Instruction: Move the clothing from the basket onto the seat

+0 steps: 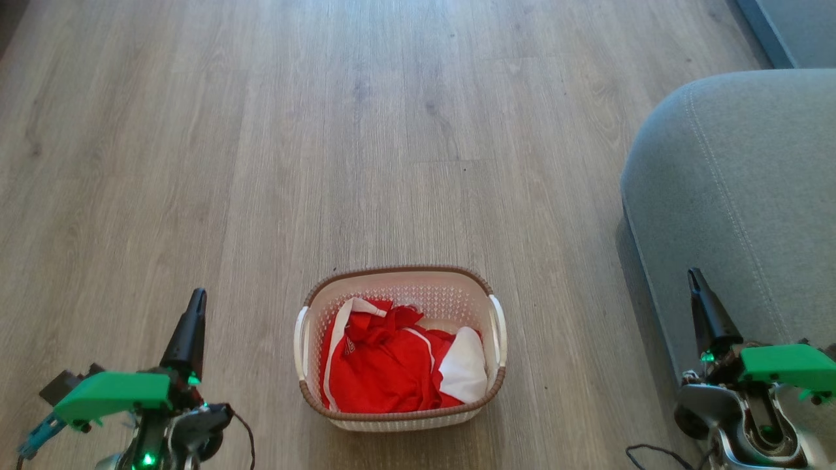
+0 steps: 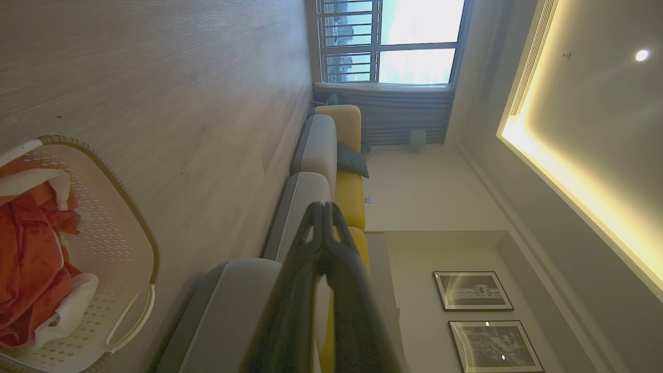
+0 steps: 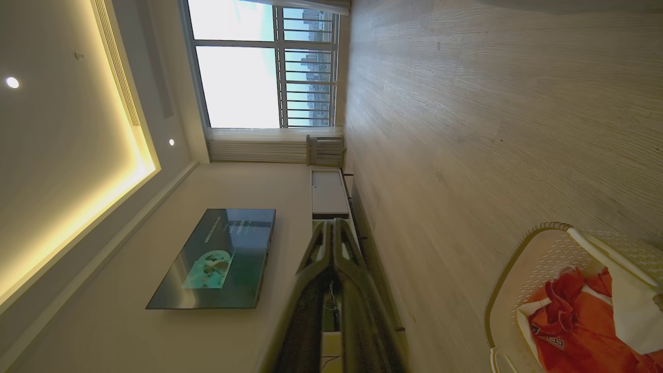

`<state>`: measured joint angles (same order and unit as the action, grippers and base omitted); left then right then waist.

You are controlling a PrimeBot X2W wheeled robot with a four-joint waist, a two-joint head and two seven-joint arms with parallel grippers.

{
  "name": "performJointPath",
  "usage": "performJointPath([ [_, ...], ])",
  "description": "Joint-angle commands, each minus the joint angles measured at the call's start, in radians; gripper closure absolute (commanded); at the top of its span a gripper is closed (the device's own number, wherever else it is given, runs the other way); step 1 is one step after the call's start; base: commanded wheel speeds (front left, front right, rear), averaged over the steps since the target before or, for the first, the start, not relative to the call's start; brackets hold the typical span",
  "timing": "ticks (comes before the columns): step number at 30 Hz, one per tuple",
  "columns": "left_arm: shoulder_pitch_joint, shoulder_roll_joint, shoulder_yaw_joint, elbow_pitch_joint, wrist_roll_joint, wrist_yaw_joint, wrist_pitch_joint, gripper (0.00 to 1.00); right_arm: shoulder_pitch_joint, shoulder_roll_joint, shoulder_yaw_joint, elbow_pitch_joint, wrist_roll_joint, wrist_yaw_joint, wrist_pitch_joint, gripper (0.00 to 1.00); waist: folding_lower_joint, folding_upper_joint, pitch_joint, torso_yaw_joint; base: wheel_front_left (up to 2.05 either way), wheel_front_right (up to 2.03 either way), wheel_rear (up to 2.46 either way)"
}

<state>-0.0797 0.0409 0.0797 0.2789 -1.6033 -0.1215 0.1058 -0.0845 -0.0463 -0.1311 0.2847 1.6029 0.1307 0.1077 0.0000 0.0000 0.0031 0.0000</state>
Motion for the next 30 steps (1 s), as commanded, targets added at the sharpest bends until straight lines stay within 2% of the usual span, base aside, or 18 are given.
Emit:
performJointPath([
  [1,-0.028,0.009,0.034,-0.034,-0.006,-0.009,0.007,1.0,-0.023,-0.004,0.018,-0.04,0.006,0.0,0.005,1.0,0.0,0.0,0.0,0.0,0.0,0.0,0.0],
  [30,-0.028,0.009,0.034,-0.034,-0.006,-0.009,0.007,1.0,-0.023,-0.004,0.018,-0.04,0.006,0.0,0.005,1.0,0.0,0.0,0.0,0.0,0.0,0.0,0.0],
])
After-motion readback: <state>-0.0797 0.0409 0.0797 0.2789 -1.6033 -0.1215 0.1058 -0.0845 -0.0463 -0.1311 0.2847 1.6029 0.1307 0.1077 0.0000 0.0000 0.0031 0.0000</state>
